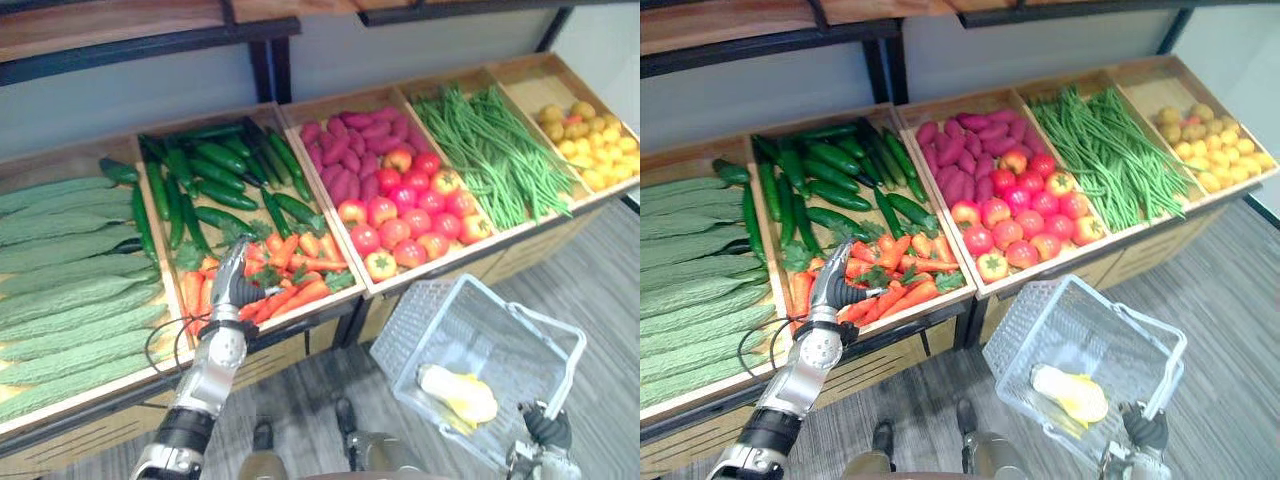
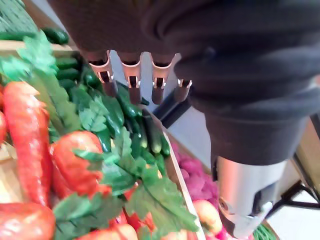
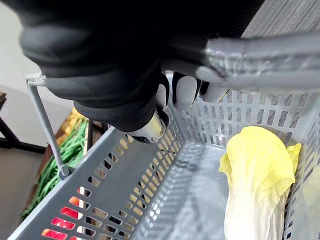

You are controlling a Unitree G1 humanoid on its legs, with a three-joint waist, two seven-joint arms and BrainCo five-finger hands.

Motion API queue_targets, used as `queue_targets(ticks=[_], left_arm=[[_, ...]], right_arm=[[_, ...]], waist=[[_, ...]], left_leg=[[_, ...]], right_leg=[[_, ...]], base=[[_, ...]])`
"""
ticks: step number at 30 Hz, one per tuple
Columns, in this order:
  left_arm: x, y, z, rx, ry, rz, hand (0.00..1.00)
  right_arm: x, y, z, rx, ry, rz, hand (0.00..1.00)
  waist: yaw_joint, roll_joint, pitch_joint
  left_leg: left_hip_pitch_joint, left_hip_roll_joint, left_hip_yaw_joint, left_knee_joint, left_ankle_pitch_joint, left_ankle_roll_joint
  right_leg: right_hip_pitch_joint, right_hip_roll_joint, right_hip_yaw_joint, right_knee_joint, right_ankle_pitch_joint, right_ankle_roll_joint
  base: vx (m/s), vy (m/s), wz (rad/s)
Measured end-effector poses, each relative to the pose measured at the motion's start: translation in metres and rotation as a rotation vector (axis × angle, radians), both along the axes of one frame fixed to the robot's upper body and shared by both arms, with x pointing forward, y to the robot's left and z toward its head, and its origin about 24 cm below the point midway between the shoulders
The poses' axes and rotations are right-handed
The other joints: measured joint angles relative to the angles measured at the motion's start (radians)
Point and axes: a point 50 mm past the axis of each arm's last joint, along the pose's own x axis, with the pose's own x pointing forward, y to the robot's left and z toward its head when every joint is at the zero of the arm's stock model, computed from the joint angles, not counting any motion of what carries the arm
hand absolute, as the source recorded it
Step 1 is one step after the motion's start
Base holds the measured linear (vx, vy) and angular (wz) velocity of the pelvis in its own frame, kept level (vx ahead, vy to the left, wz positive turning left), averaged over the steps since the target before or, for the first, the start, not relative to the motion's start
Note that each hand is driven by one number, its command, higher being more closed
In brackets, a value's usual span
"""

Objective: Pick vegetable in the basket

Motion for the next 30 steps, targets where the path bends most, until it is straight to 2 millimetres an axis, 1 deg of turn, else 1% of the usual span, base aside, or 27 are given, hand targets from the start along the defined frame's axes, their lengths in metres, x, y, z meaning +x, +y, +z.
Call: queue_targets(ticks=[1, 2, 3, 4, 5, 6, 7, 8, 9, 10, 11, 12, 15, 19, 20, 21, 23, 24, 25, 26, 27, 30], left_arm=[[0.001, 0.001, -0.001, 0.002, 0.005, 0.004, 0.00], [0.001, 0.003, -0.003, 0.010, 0.019, 0.015, 0.00], [0.001, 0.004, -0.007, 0.010, 0.035, 0.026, 0.00], [0.000, 0.005, -0.012, 0.012, 0.060, 0.037, 0.00], [-0.001, 0.009, -0.017, 0.016, 0.078, 0.061, 0.00], [-0.001, 0.010, -0.019, 0.016, 0.085, 0.073, 0.00], [0.006, 0.011, -0.012, 0.021, 0.052, 0.091, 0.00], [0.008, 0.011, -0.010, 0.022, 0.043, 0.093, 0.00], [0.011, 0.009, -0.007, 0.010, 0.031, 0.104, 0.00], [0.013, 0.010, -0.006, 0.008, 0.026, 0.115, 0.00], [0.013, 0.013, -0.005, 0.008, 0.016, 0.133, 0.00], [0.017, 0.014, -0.002, 0.014, 0.002, 0.143, 0.00], [0.026, 0.011, 0.005, 0.025, -0.013, 0.136, 0.00], [0.031, 0.009, 0.009, 0.026, -0.025, 0.130, 0.00], [0.035, 0.008, 0.015, 0.026, -0.044, 0.131, 0.00], [0.039, 0.007, 0.019, 0.028, -0.055, 0.131, 1.00], [0.044, 0.007, 0.027, 0.031, -0.079, 0.129, 1.00], [0.046, 0.008, 0.032, 0.034, -0.094, 0.132, 1.00], [0.048, 0.009, 0.034, 0.036, -0.100, 0.133, 1.00], [0.050, 0.011, 0.035, 0.046, -0.090, 0.135, 1.00], [0.052, 0.018, 0.030, 0.066, -0.038, 0.150, 1.00], [0.052, 0.024, 0.031, 0.072, -0.036, 0.169, 1.00]], right_arm=[[0.002, 0.000, 0.001, 0.001, -0.006, 0.001, 1.00], [0.004, 0.001, 0.001, 0.004, -0.014, -0.002, 1.00], [0.003, 0.000, 0.001, 0.003, -0.011, -0.005, 1.00], [0.004, -0.001, 0.002, -0.001, -0.014, -0.008, 1.00], [0.006, -0.002, 0.003, -0.008, -0.019, 0.000, 1.00], [0.012, -0.002, 0.006, -0.012, -0.033, 0.014, 1.00], [0.023, 0.003, 0.010, -0.012, -0.070, 0.039, 1.00], [0.019, 0.004, 0.008, -0.007, -0.063, 0.038, 1.00], [0.020, 0.003, 0.007, -0.002, -0.059, 0.034, 1.00], [0.021, 0.001, 0.009, -0.009, -0.067, 0.033, 1.00], [0.025, 0.001, 0.012, -0.015, -0.081, 0.042, 1.00], [0.028, 0.001, 0.014, -0.016, -0.091, 0.045, 1.00], [0.027, 0.005, 0.012, 0.003, -0.094, 0.041, 1.00], [0.030, 0.004, 0.013, 0.010, -0.107, 0.036, 1.00], [0.031, 0.004, 0.015, 0.011, -0.114, 0.036, 1.00], [0.032, 0.004, 0.018, 0.012, -0.130, 0.035, 1.00], [0.034, 0.004, 0.021, 0.012, -0.147, 0.031, 1.00], [0.034, 0.004, 0.021, 0.012, -0.149, 0.029, 1.00], [0.034, 0.004, 0.021, 0.014, -0.151, 0.028, 1.00], [0.034, 0.004, 0.021, 0.017, -0.152, 0.028, 1.00], [0.036, 0.005, 0.022, 0.021, -0.159, 0.034, 1.00], [0.036, 0.005, 0.022, 0.026, -0.164, 0.030, 1.00]], waist=[[0.003, 0.003, 0.001], [0.002, -0.006, 0.007], [-0.002, -0.016, 0.015], [-0.001, -0.012, 0.022], [0.001, -0.008, 0.028], [0.007, 0.003, 0.029], [0.016, 0.011, 0.047], [0.006, -0.014, 0.046], [-0.001, -0.014, 0.051], [0.001, -0.012, 0.052], [0.010, -0.008, 0.052], [0.009, -0.004, 0.054], [0.010, -0.013, 0.067], [0.009, -0.010, 0.082], [0.010, -0.011, 0.089], [0.010, -0.012, 0.094], [0.008, -0.014, 0.107], [0.010, -0.013, 0.111], [0.010, -0.013, 0.112], [0.009, -0.015, 0.113], [0.007, -0.023, 0.121], [0.005, -0.026, 0.129]], left_leg=[[0.000, 0.005, 0.007, -0.019, 0.001, 0.001], [0.002, 0.000, 0.027, -0.040, 0.005, 0.002], [0.012, -0.008, 0.029, -0.049, 0.014, -0.012], [0.014, -0.011, 0.034, -0.049, 0.025, -0.023], [0.003, -0.004, 0.040, -0.029, 0.025, -0.025], [-0.007, 0.012, 0.039, -0.035, 0.023, -0.021], [-0.025, 0.047, 0.058, -0.022, 0.036, -0.028], [-0.020, 0.026, 0.060, -0.036, 0.038, -0.033], [-0.015, 0.018, 0.051, -0.033, 0.054, -0.042], [-0.031, 0.019, 0.050, 0.005, 0.052, -0.043], [-0.030, 0.016, 0.052, 0.020, 0.053, -0.041], [-0.015, 0.016, 0.066, -0.007, 0.048, -0.031], [-0.007, 0.008, 0.072, -0.025, 0.050, -0.031], [-0.016, -0.002, 0.071, -0.040, 0.048, -0.027], [-0.017, -0.004, 0.071, -0.051, 0.048, -0.026], [-0.016, -0.007, 0.072, -0.068, 0.049, -0.025], [-0.012, -0.017, 0.072, -0.081, 0.050, -0.024], [-0.009, -0.019, 0.074, -0.091, 0.058, -0.015], [-0.009, -0.020, 0.074, -0.094, 0.062, -0.014], [-0.008, -0.021, 0.075, -0.100, 0.066, -0.013], [-0.005, -0.022, 0.079, -0.107, 0.066, -0.013], [-0.008, -0.024, 0.080, -0.115, 0.068, -0.011]], right_leg=[[-0.012, 0.005, 0.007, 0.010, 0.004, -0.006], [-0.059, 0.007, 0.020, 0.100, -0.004, -0.021], [-0.061, -0.002, 0.022, 0.110, 0.008, -0.034], [-0.063, 0.001, 0.018, 0.104, 0.008, -0.034], [-0.063, 0.007, 0.015, 0.081, 0.008, -0.034], [-0.059, 0.017, 0.013, 0.056, 0.010, -0.025], [-0.112, 0.051, 0.036, 0.251, -0.016, -0.067], [-0.093, 0.027, 0.060, 0.258, -0.067, -0.050], [-0.094, 0.019, 0.041, 0.236, -0.070, -0.056], [-0.094, 0.017, 0.041, 0.201, -0.064, -0.048], [-0.092, 0.017, 0.039, 0.173, -0.047, -0.034], [-0.090, 0.018, 0.025, 0.152, -0.013, -0.029], [-0.083, 0.012, 0.021, 0.133, -0.001, -0.026], [-0.073, 0.000, 0.032, 0.097, 0.012, -0.017], [-0.072, -0.003, 0.038, 0.081, 0.015, -0.012], [-0.073, -0.009, 0.039, 0.066, 0.020, -0.005], [-0.075, -0.017, 0.041, 0.058, 0.027, 0.001], [-0.075, -0.018, 0.045, 0.054, 0.027, 0.002], [-0.075, -0.018, 0.046, 0.051, 0.028, 0.002], [-0.075, -0.018, 0.048, 0.049, 0.028, 0.002], [-0.075, -0.018, 0.055, 0.045, 0.028, 0.002], [-0.075, -0.018, 0.063, 0.031, 0.033, 0.010]], base=[[0.00, -0.041, -0.04], [0.05, -0.044, 0.14], [0.04, -0.063, 0.15], [0.03, -0.039, -0.06], [-0.02, -0.040, -0.42], [-0.03, -0.049, -0.54], [-0.01, -0.059, -0.15], [0.04, -0.099, 0.19], [0.07, -0.065, 0.24], [0.08, -0.032, -0.11], [0.05, 0.042, -0.32], [0.01, 0.045, -0.16], [-0.01, 0.028, 0.06], [-0.02, 0.048, 0.00], [0.01, 0.037, 0.01], [0.01, 0.037, 0.02], [0.01, 0.017, 0.02], [0.00, 0.000, 0.00], [0.00, 0.000, 0.00], [0.01, 0.015, -0.05], [0.02, 0.014, -0.07], [0.04, 0.007, -0.03]])
